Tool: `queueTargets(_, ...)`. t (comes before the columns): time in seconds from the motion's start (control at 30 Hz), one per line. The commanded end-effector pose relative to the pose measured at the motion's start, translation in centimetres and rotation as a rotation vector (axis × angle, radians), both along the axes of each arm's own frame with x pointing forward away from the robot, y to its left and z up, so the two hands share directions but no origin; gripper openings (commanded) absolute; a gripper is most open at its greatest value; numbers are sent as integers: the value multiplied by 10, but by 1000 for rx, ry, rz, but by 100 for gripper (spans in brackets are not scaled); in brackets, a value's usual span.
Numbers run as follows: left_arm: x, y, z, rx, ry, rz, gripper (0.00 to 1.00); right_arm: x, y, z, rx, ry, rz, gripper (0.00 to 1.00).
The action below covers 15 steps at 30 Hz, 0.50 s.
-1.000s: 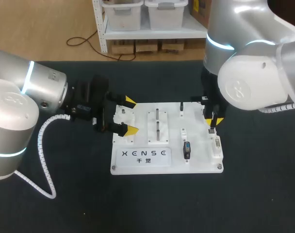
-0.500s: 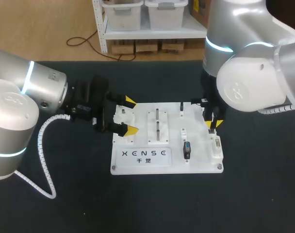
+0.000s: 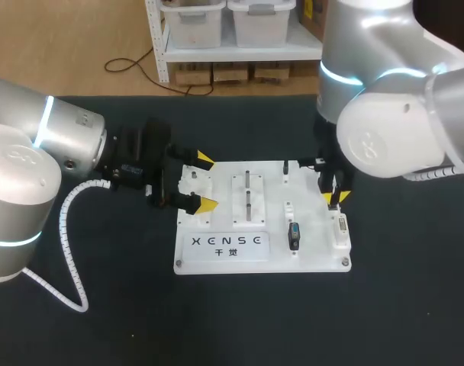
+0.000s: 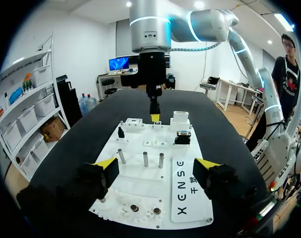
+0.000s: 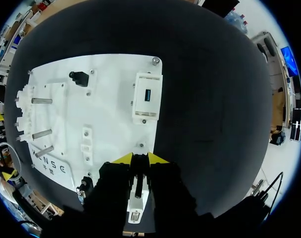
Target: Insert the Ethernet cable into its matching sockets.
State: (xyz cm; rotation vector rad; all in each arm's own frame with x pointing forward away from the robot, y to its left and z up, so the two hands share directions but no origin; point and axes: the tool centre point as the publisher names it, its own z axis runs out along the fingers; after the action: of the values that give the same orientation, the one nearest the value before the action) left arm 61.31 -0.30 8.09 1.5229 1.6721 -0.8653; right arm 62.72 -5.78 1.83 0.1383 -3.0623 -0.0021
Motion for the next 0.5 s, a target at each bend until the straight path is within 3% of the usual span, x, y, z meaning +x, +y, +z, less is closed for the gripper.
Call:
queueTargets(0.03,-1,1,-1,-4,-3,1,100,1,1,-15,0,2,0,0)
queueTargets(0.3,-1,1,-1,-4,-3,1,100,2,-1,-8,23,-23,13,0)
queueTargets(0.37,-1,1,-1,-4,-3,1,100,1,-1,-5,38,-37,12,100)
queueTargets(0.5,-1,1,-1,-4,-3,1,100,1,-1,-5,38,-37,12,100)
